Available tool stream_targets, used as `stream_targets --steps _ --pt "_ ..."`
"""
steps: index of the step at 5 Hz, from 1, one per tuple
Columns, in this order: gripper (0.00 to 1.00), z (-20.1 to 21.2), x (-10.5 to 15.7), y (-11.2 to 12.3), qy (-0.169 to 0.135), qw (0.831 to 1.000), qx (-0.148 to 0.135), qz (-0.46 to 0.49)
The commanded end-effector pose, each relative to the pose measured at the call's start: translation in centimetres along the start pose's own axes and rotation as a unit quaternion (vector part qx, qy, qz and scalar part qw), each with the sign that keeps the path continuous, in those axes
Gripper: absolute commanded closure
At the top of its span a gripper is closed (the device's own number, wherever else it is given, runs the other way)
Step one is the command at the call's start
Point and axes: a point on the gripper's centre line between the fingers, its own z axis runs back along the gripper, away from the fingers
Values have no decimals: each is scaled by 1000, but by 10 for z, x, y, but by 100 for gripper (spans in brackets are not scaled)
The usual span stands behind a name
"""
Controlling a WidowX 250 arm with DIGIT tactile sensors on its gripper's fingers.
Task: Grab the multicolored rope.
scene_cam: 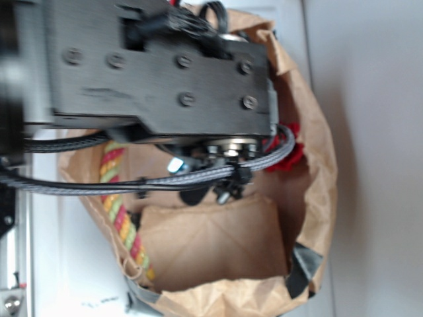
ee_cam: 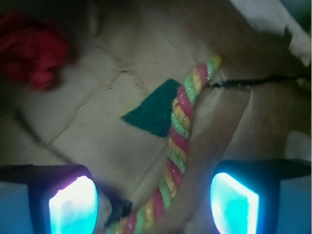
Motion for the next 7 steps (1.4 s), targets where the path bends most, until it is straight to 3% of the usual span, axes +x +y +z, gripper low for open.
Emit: stream_targets --steps 1,3,4,5,7 --pt "0 11 4 -2 -12 1000 -23 5" --pt "0 11 4 -2 -12 1000 -23 5" --pt "0 -3 -11 2 -40 999 -35 -5" --pt "0 -9 -10 1 -44 997 -56 -5" --pt "0 -6 -7 0 -50 997 -59 -7"
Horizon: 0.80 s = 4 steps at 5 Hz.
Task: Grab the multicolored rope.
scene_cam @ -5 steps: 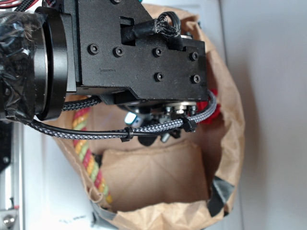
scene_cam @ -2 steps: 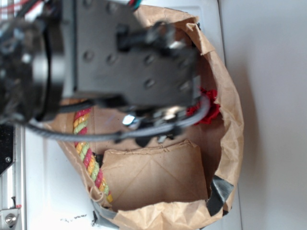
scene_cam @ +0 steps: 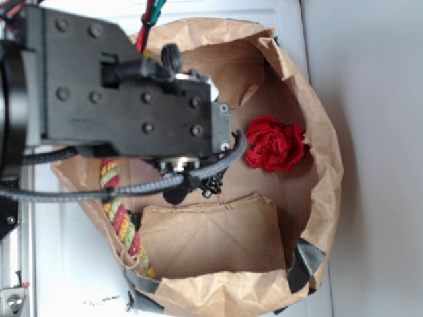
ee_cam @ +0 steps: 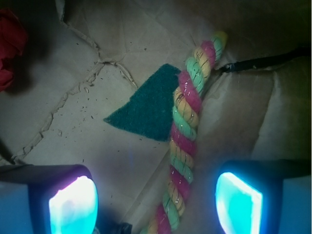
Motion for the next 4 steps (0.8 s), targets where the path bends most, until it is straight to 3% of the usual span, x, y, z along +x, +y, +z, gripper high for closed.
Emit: stream_targets --steps 1,3,4 --pt "0 30 6 -9 2 1000 -28 -1" --pt "0 17 30 -35 -9 999 -38 7" --pt "0 5 32 -34 -17 999 -34 8"
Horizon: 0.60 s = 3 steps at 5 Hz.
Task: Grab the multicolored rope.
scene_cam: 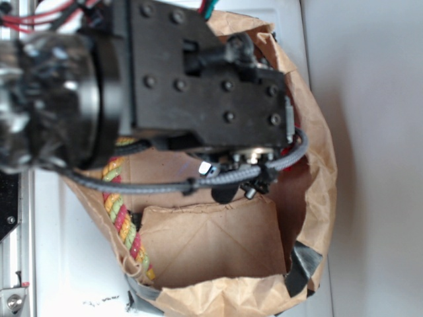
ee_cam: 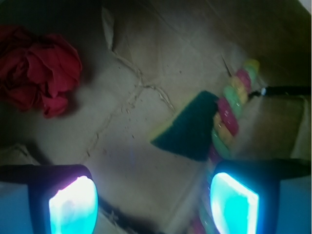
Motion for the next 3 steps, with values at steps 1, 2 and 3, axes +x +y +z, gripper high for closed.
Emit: stream_targets --steps 1,2,3 --pt "0 3 11 -6 -22 999 -22 -7" --pt "0 2 13 -4 -21 1000 -16 -16" --pt "0 3 12 -3 -14 1000 -13 -19"
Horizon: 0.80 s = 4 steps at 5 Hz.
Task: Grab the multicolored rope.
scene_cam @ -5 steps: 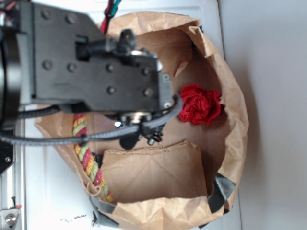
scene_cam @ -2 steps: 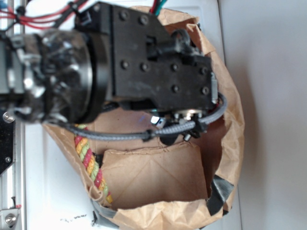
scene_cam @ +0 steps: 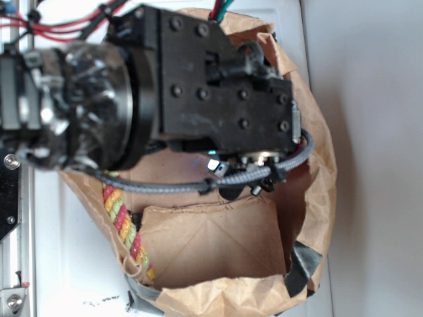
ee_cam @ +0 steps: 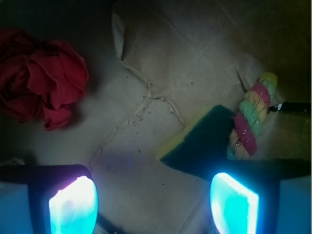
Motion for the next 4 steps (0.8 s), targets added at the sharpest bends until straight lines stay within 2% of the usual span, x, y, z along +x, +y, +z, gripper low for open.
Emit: stream_targets --steps 1,2,3,4 --pt "0 12 4 -6 4 999 -41 -19" --pt "0 9 3 -9 -3 998 -58 -18" --pt "0 14 10 -9 -19 998 -56 -16" --pt "0 14 10 -9 -19 998 -56 -16"
